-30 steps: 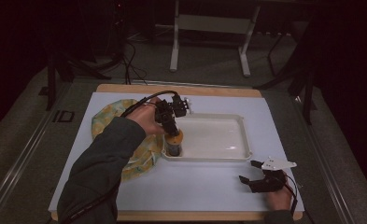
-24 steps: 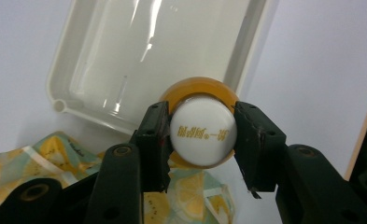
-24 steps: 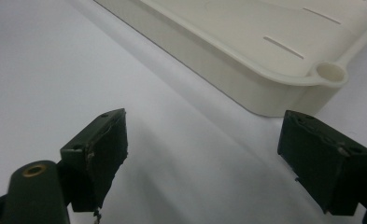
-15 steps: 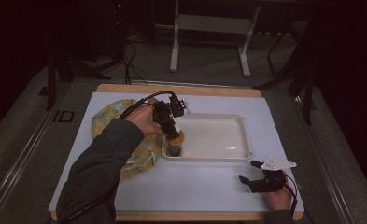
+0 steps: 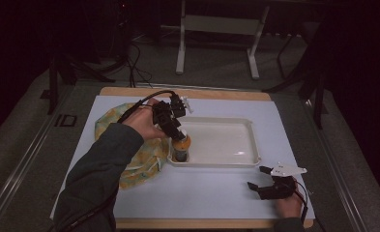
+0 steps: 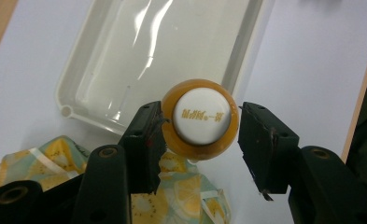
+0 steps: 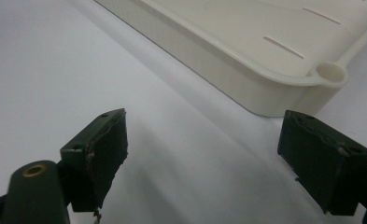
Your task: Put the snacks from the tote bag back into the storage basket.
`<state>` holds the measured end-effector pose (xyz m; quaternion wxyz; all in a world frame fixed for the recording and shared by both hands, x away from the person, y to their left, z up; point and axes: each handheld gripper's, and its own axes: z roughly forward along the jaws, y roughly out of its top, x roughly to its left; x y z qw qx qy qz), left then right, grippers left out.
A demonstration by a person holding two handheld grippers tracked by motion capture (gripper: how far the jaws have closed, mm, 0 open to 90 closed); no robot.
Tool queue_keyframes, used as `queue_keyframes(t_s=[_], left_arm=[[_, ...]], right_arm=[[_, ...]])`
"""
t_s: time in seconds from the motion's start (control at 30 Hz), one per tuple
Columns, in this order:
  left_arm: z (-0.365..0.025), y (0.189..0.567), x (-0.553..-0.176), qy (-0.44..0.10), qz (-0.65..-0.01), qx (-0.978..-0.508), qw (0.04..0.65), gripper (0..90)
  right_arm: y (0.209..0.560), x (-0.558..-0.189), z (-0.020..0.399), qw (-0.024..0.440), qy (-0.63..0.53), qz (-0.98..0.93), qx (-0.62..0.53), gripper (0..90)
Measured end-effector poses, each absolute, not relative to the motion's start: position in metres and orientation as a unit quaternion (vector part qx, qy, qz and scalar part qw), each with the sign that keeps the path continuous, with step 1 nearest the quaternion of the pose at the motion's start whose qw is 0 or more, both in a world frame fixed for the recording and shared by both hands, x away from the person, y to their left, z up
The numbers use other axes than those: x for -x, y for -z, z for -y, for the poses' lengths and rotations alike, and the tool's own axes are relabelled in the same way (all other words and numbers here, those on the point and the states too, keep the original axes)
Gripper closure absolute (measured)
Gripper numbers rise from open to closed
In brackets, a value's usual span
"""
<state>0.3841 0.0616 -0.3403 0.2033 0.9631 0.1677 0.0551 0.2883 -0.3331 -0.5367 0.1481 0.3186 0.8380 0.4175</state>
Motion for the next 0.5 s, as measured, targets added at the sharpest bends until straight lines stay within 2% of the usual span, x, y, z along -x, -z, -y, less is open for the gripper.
queue_keyframes(t_s=[0.5], left_arm=[[-0.082,0.330,-0.377,-0.071,-0.175,-0.952,0.239,50.5]], right_arm=[[0.537,-0.288,0.333,0.149,-0.418,-0.838,-0.318,15.5]])
